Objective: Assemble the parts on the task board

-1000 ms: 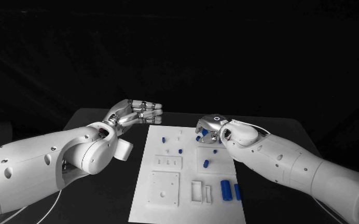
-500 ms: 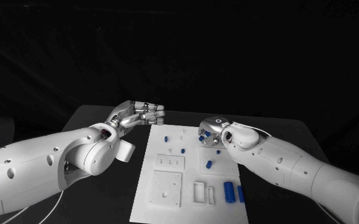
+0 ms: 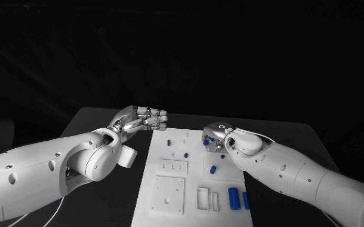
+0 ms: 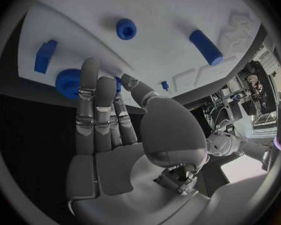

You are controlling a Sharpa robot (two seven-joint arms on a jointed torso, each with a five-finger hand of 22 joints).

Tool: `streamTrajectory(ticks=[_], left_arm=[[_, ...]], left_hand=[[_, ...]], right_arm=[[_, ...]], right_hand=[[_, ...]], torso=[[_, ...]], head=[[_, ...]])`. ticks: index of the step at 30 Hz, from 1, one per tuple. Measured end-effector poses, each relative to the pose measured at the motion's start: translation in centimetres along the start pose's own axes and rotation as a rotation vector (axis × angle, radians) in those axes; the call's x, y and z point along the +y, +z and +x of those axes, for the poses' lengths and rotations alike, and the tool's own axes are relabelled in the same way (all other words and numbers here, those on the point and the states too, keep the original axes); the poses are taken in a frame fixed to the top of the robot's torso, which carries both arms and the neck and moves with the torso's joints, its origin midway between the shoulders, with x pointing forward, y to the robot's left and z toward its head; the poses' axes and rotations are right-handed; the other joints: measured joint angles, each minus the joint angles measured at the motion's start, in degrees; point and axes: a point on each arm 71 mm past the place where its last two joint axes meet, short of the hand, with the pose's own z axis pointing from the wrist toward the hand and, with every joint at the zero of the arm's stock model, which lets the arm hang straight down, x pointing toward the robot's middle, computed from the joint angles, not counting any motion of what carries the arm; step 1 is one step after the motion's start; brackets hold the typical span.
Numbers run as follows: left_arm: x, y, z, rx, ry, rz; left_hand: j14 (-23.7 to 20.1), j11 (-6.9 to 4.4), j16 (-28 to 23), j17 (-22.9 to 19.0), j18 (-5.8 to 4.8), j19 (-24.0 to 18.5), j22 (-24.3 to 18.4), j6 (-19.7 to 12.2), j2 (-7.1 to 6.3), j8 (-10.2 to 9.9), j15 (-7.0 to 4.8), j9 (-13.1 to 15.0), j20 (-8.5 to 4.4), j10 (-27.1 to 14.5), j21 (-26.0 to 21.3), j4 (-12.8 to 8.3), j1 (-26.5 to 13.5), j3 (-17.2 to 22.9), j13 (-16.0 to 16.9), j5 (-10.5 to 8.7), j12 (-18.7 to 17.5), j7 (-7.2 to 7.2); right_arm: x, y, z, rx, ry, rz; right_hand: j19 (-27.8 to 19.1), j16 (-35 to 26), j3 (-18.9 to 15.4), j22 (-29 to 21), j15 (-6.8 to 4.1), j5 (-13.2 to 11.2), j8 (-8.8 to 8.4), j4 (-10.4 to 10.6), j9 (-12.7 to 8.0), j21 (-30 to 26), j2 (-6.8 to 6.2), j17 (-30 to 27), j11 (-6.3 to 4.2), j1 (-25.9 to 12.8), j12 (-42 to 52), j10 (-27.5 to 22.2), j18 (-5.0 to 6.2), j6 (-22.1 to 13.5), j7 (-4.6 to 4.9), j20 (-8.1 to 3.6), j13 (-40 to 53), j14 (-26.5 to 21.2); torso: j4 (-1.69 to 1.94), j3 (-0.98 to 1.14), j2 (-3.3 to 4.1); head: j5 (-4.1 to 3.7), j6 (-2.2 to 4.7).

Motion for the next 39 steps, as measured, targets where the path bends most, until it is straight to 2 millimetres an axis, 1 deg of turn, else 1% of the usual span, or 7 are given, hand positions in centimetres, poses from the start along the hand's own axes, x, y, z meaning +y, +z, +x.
streamTrajectory(ticks=[8,13,17,21,24,27,39], left_arm=[[-0.1,0.0,0.1,0.003,0.0,0.0],[-0.2,0.1,0.0,0.003,0.0,0.001],[-0.2,0.1,0.0,0.003,0.0,0.001],[-0.2,0.1,0.0,0.003,0.001,0.001],[-0.2,0.1,0.0,0.002,0.001,0.0],[-0.2,0.1,-0.1,0.001,0.001,-0.001],[-0.2,0.1,-0.2,-0.003,0.003,-0.004]], left_hand=[[0.0,0.0,0.0,0.0,0.0,0.0,0.0,0.0,0.0,0.0,0.0,0.0,0.0,0.0,0.0,0.0,0.0,0.0,0.0,0.0,0.0,0.0],[0.0,0.0,0.0,0.0,0.0,0.0,0.0,0.0,0.0,0.0,0.0,0.0,0.0,0.0,0.0,0.0,0.0,0.0,0.0,0.0,0.0,0.0],[0.0,0.0,0.0,0.0,0.0,0.0,0.0,0.0,0.0,0.0,0.0,0.0,0.0,0.0,0.0,0.0,0.0,0.0,0.0,0.0,0.0,0.0],[0.0,0.0,0.0,0.0,0.0,0.0,0.0,0.0,0.0,0.0,0.0,0.0,0.0,0.0,0.0,0.0,0.0,0.0,0.0,0.0,0.0,0.0],[0.0,0.0,0.0,0.0,0.0,0.0,0.0,0.0,0.0,0.0,0.0,0.0,0.0,0.0,0.0,0.0,0.0,0.0,0.0,0.0,0.0,0.0],[0.0,0.0,0.0,0.0,0.0,0.0,0.0,0.0,0.0,0.0,0.0,0.0,0.0,0.0,0.0,0.2,0.0,-0.2,0.0,0.0,0.0,0.0],[0.0,0.0,0.0,0.0,0.0,0.0,0.0,0.0,0.0,0.0,0.0,0.0,0.0,0.0,0.0,0.3,0.0,-0.3,0.0,0.0,0.0,0.0]], right_arm=[[0.0,0.1,-0.2,-0.005,-0.004,0.006],[0.0,0.2,-0.3,-0.012,-0.008,0.008],[0.1,0.2,-0.5,-0.022,-0.012,0.008],[0.2,0.2,-0.6,-0.035,-0.016,0.009],[0.3,0.2,-0.7,-0.045,-0.019,0.008],[0.5,0.1,-0.7,-0.056,-0.022,0.006],[2.7,0.8,-2.3,-0.123,-0.018,-0.016]], right_hand=[[0.0,0.3,0.9,0.5,0.0,-0.5,0.0,0.1,0.0,0.0,0.0,-0.1,0.28,0.0,0.0,0.4,-0.05,0.0,0.0,0.01,0.0,0.0],[0.1,0.8,4.0,1.3,-0.29,-2.0,0.0,-0.1,0.0,0.3,0.0,-0.1,-0.21,0.0,0.0,2.5,-0.73,1.5,0.34,-0.53,0.0,-0.3],[0.1,0.9,6.6,2.2,-0.45,-3.5,0.0,-0.1,0.0,1.3,0.13,-0.1,-0.63,0.1,0.0,4.4,-0.79,3.1,0.37,-0.62,-0.1,-0.5],[0.1,0.9,9.0,4.2,-0.64,-4.5,-0.02,0.0,0.1,3.3,0.24,-0.1,-1.08,0.2,-0.3,6.2,-1.32,4.5,0.25,-1.35,-0.1,-0.6],[0.1,0.9,9.4,5.1,-1.04,-4.7,0.02,0.0,0.2,3.8,-0.05,-0.1,-1.44,0.6,-0.4,7.8,-1.04,5.7,-0.02,-1.38,-0.1,-0.6],[0.1,1.0,9.3,6.0,-1.43,-4.7,0.16,0.0,0.2,4.4,0.09,-0.1,-1.56,0.7,-0.4,8.7,-0.83,6.9,-0.48,-1.96,-0.1,-0.6],[0.1,1.2,9.1,9.1,-1.44,-4.9,0.15,0.2,0.3,5.0,0.46,0.2,-1.54,1.1,-0.2,9.1,-0.87,7.7,-0.58,-1.96,0.0,-0.6]], torso=[[-0.01,-0.03,0.41],[-0.08,-0.07,0.61],[-0.12,-0.07,0.77],[-0.13,-0.1,0.94],[-0.13,-0.11,1.03],[-0.13,-0.14,1.13],[-0.15,-0.19,1.42]], head=[[0.05,0.19],[0.1,0.26],[0.1,0.36],[0.1,0.47],[0.1,0.6],[0.18,0.69],[0.38,1.17]])
